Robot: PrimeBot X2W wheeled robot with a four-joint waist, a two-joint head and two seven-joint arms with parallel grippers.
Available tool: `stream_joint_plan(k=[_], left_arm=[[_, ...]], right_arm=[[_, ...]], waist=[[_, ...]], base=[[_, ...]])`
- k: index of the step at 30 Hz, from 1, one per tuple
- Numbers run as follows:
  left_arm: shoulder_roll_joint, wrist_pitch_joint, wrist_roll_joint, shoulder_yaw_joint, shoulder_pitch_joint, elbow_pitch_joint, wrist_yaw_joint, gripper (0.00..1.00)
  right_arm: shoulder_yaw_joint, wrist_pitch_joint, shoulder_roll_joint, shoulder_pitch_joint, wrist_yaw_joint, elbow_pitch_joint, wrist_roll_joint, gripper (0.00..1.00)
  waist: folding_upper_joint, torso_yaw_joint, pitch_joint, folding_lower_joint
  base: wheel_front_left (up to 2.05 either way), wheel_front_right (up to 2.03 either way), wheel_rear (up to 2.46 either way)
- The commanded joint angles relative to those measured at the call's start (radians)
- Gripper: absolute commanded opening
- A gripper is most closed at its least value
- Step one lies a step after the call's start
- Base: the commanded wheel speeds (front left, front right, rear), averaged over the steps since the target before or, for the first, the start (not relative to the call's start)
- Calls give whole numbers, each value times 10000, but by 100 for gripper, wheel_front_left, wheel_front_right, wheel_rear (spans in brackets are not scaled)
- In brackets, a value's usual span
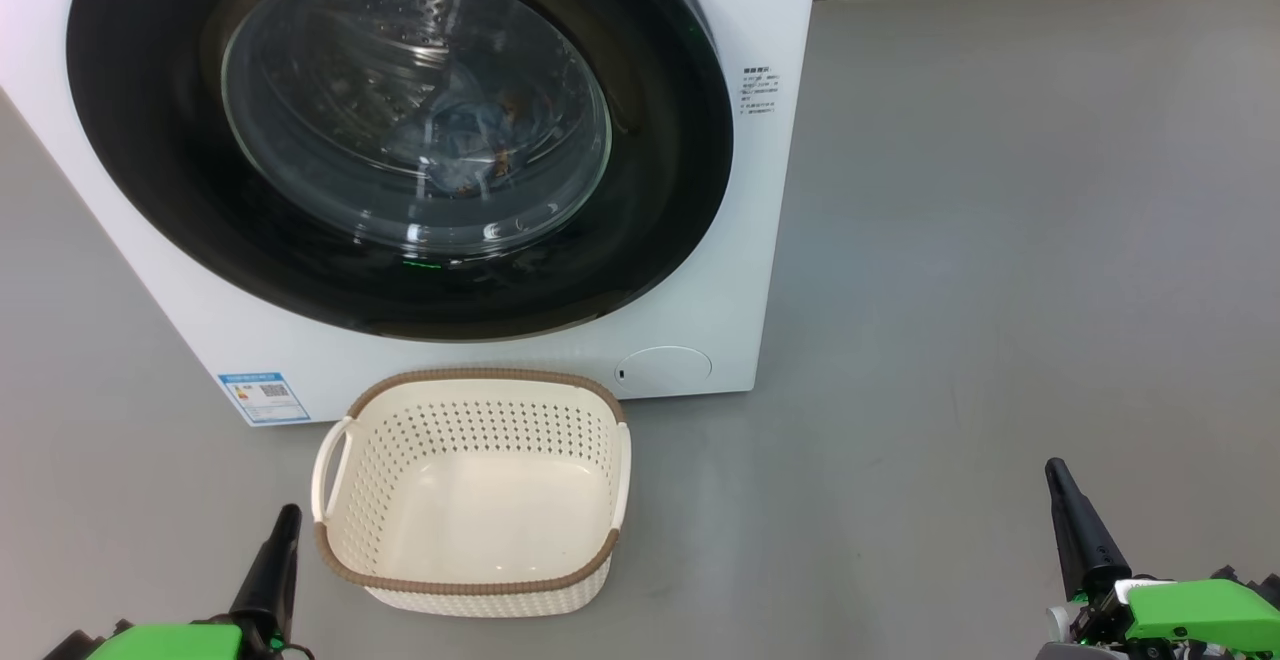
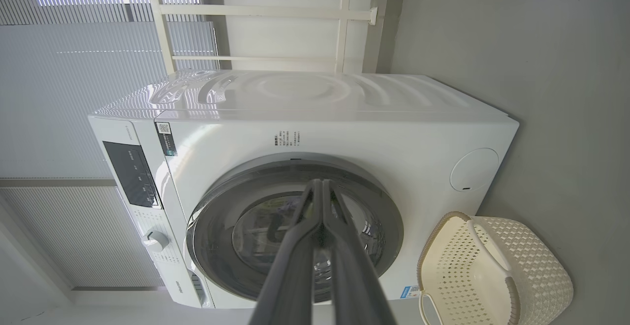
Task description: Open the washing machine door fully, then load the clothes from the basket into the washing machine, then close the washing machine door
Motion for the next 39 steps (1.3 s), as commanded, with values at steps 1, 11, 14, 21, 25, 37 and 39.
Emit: stream_joint_plan(k=[1,11,14,21,25,37,39], left_arm=[[131,62,-81,348,-415,-294,-29,0],[131,61,-82,347,-415,-294,-29,0],[131,61,-82,347,-415,-294,-29,0],[131,61,-82,347,-415,-294,-29,0],[131,61,-82,347,-415,-294,-29,0],[131,60,-83,346,-415,-294,-29,0],[131,60,-83,346,-415,-294,-29,0]], right_arm=[[215,81,-35,-458,16,-305,38,0],[214,82,-34,-458,16,-305,37,0],[214,82,-34,-458,16,-305,37,0],[213,83,-34,-458,16,-305,36,0],[213,83,-33,-458,16,-305,36,0],[212,84,-33,-458,16,-305,35,0],[211,84,-33,-458,16,-305,35,0]], waist=[[-1,0,0,-1],[-1,0,0,-1],[-1,0,0,-1],[-1,0,0,-1],[-1,0,0,-1],[-1,0,0,-1],[-1,0,0,-1]], base=[[0,0,0],[0,0,0],[0,0,0],[0,0,0],[0,0,0],[0,0,0],[0,0,0]])
